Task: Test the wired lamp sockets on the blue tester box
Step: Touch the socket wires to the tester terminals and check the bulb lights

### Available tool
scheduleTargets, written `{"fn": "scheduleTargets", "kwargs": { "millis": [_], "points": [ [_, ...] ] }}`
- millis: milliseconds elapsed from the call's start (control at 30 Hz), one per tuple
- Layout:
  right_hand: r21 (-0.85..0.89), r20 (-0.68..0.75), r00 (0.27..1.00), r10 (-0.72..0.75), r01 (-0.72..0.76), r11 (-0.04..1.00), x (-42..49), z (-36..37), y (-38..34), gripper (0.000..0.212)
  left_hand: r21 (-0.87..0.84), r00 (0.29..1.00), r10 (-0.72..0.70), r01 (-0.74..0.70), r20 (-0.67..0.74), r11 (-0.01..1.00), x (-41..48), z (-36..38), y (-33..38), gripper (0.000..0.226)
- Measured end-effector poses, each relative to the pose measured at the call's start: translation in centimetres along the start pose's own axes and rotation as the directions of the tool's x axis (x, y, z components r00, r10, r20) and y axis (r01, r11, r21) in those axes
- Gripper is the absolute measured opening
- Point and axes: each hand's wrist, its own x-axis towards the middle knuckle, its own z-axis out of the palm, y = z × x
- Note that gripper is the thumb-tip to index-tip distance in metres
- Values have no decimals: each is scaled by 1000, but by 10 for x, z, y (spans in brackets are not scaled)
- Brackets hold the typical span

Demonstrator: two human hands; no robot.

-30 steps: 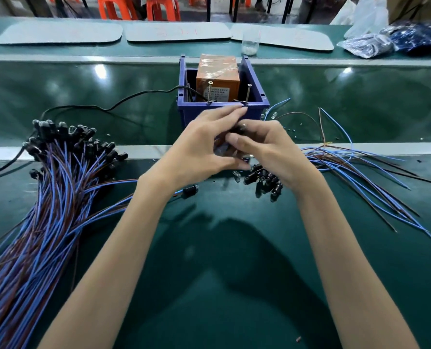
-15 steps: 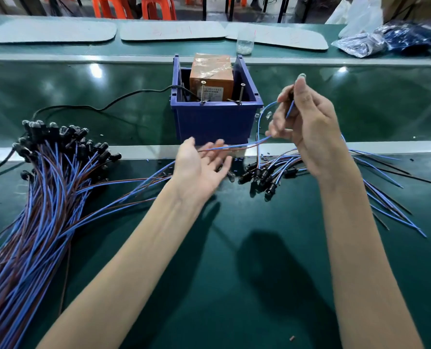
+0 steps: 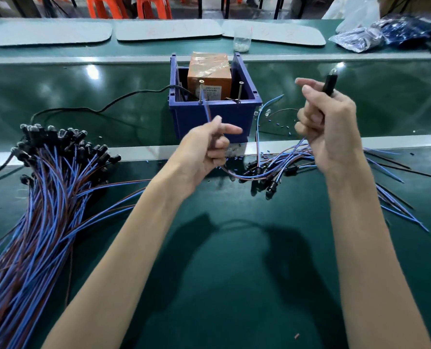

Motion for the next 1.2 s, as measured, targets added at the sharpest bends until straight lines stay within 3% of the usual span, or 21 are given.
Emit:
{"fn": "scheduleTargets", "kwargs": {
  "millis": [133,200,367,467,633,733,1000,1100,1200],
  "points": [
    [6,92,995,25,-25,1000,-5,18,6,12,147,994,-38,23,101,989,-3,2,-5,35],
    [-24,147,988,56,-53,998,-6,27,12,13,161,992,-28,8,126,987,-5,-1,-6,35],
    [-130,126,973,192,-175,976,-7,38,28,24,211,983,7,-46,182,976,-4,-7,-6,35],
    [-191,229,954,196,-153,970,-8,35,30,29,212,986,13,-49,167,976,-3,-7,-7,33],
    [-281,339,917,210,-115,953,-18,42,30,8,292,993,2,-37,116,956,-2,-2,-9,28],
    [-226,281,930,238,-177,958,-19,47,33,5,280,996,12,-37,87,959,1,-3,-11,26],
    [-152,82,982,171,-158,976,-12,48,35,23,166,959,273,-257,-77,952,7,-4,-17,26],
    [-65,74,977,199,-194,979,-9,48,35,23,205,911,347,-304,-223,930,8,-7,-17,18],
    [-64,-16,986,168,-169,984,-7,46,40,22,331,834,445,-340,-326,880,13,-17,-18,27]
  ]
}}
